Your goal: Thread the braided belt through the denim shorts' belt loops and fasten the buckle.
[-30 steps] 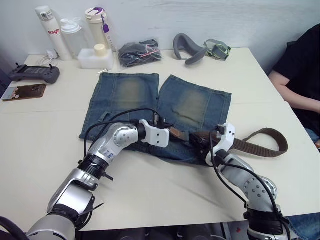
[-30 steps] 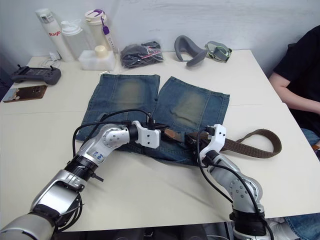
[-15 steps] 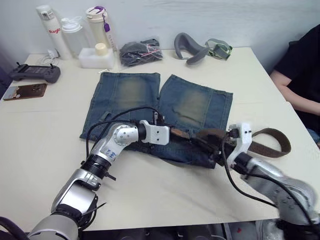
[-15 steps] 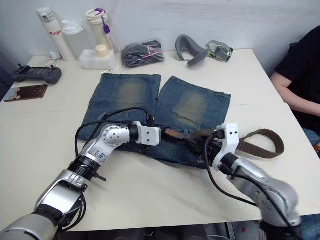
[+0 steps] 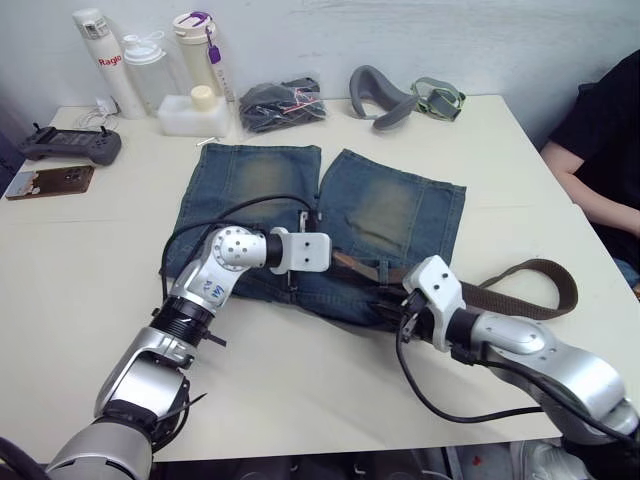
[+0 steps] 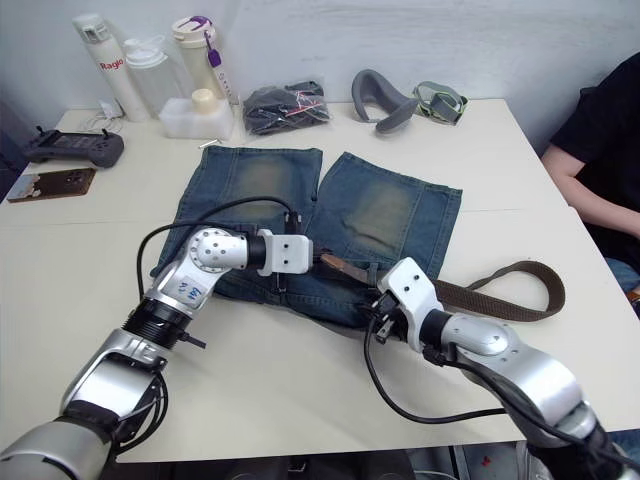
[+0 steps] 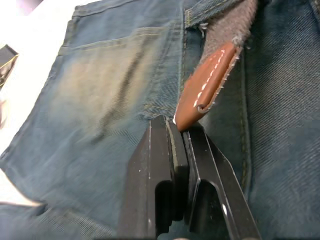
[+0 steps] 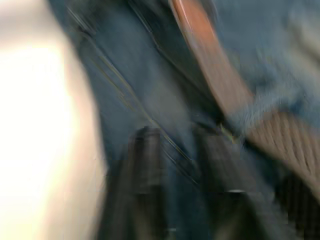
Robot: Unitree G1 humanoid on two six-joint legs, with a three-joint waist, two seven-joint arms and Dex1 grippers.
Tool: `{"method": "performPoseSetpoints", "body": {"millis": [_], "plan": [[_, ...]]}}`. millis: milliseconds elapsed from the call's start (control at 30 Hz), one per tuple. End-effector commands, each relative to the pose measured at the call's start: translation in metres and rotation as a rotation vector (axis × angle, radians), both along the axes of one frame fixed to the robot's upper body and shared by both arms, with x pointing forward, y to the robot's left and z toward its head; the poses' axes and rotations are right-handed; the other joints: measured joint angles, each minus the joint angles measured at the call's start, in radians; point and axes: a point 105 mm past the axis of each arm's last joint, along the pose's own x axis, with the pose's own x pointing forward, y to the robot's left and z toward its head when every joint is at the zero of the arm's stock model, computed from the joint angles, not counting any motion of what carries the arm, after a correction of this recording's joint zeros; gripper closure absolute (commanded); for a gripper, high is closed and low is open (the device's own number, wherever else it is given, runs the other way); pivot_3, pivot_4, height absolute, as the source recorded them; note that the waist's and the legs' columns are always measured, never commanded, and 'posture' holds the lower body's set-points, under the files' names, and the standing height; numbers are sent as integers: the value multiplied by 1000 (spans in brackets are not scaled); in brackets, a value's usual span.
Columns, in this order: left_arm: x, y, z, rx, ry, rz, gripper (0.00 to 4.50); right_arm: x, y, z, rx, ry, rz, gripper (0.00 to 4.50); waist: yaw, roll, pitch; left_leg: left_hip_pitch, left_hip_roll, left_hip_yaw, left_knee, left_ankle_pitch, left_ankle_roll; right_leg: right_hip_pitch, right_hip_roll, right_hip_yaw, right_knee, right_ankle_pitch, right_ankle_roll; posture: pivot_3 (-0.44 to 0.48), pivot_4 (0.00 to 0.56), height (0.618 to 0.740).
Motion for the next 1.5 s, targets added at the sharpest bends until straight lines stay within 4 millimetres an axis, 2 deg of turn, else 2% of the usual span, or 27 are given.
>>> {"method": "performPoseSetpoints", "body": {"millis": [33, 167, 400, 600, 700, 800, 900, 967, 1067, 1133, 1167, 1200, 1300, 1400, 1500], "plan": [[-4, 4, 31, -30, -42, -4, 4500, 3, -14, -31, -152, 38, -16, 4429, 0, 0, 0, 0, 0, 0, 0, 0, 0, 0, 0, 0, 0, 0, 0, 0, 150, 740], [-3, 37, 26, 98, -46, 55, 4500, 6, -22, -40, -162, 76, -48, 4429, -3, -1, -1, 4, 0, 0, 1, 0, 0, 5, 0, 0, -1, 0, 0, 0, 150, 740], [-1, 75, 21, 198, -47, 140, 4500, 5, -19, -40, -129, 91, -47, 4429, 0, -4, -3, 5, 0, 0, 0, -2, 2, 6, 0, 0, -1, 0, 0, 0, 150, 740], [5, 72, 12, 152, -24, 179, 4500, 6, -13, -34, -95, 90, -41, 4429, -1, -4, -3, 5, 0, 0, 0, -3, 4, 7, 0, 0, -1, 0, 0, 0, 150, 740], [7, 84, 2, 129, 94, 248, 3549, 6, -15, -28, -89, 76, -44, 4500, -2, -4, -3, 5, 0, 0, 0, -3, 4, 6, 0, 0, 0, 0, 0, 0, 150, 740], [10, 102, 4, 117, 136, 322, 2295, 6, -16, -18, -76, 37, -27, 4500, -1, -4, -3, 5, 0, 0, 0, -3, 4, 6, 0, 0, 0, 0, 0, 0, 150, 740], [10, 116, 12, 59, 185, 361, 1082, 2, -9, 6, -48, -75, 68, 4500, 0, -4, -3, 5, 0, 0, 0, -3, 4, 6, 0, 0, -1, 0, 0, 0, 150, 740], [6, 118, 19, -25, 248, 360, 86, -4, -4, 21, -44, -133, 154, 4500, -1, -4, -3, 4, 0, 0, 0, -3, 4, 5, 0, 0, -1, 0, 0, 0, 150, 740], [-4, 115, 22, -94, 334, 330, 0, -15, -1, 30, -50, -151, 245, 3515, -1, -4, -3, 4, 0, 0, 0, -3, 4, 4, 0, 0, -1, 0, 0, 0, 150, 740], [-18, 115, 13, -53, 393, 282, 0, -18, -3, 28, -173, -192, 309, 2639, -2, -3, -3, 3, 0, 0, 0, -3, 3, 5, 0, 0, -1, 0, 0, 0, 150, 740], [-23, 115, 10, -32, 408, 267, 0, -19, -4, 27, -208, -197, 325, 2056, -4, -3, -2, 3, 0, 0, 0, -3, 3, 4, 0, 0, -1, 0, 0, 0, 150, 740], [-29, 113, 9, -48, 455, 246, 0, -20, -2, 25, -214, -192, 350, 1657, -4, -3, -2, 3, 0, 0, 0, -3, 3, 4, 0, 0, -2, 0, 0, 0, 150, 740], [-38, 109, 10, -92, 518, 213, 0, -23, 3, 18, -230, -175, 387, 1657, -2, -3, -2, 3, 1, 0, 0, -3, 3, 5, 0, 0, -1, 0, 0, 0, 150, 740], [-38, 102, 10, -95, 495, 213, 0, -4, -13, -6, -373, -145, 291, 1657, 0, -3, -2, 3, 1, 0, 0, -3, 4, 4, 0, 0, -1, 0, 0, 0, 150, 740], [-42, 93, 11, -120, 504, 194, 0, 1, -23, -13, -443, -144, 269, 2429, 0, -3, -2, 3, -1, 0, 0, -3, 3, 5, -1, 0, -2, 0, 0, 0, 150, 740]]}}
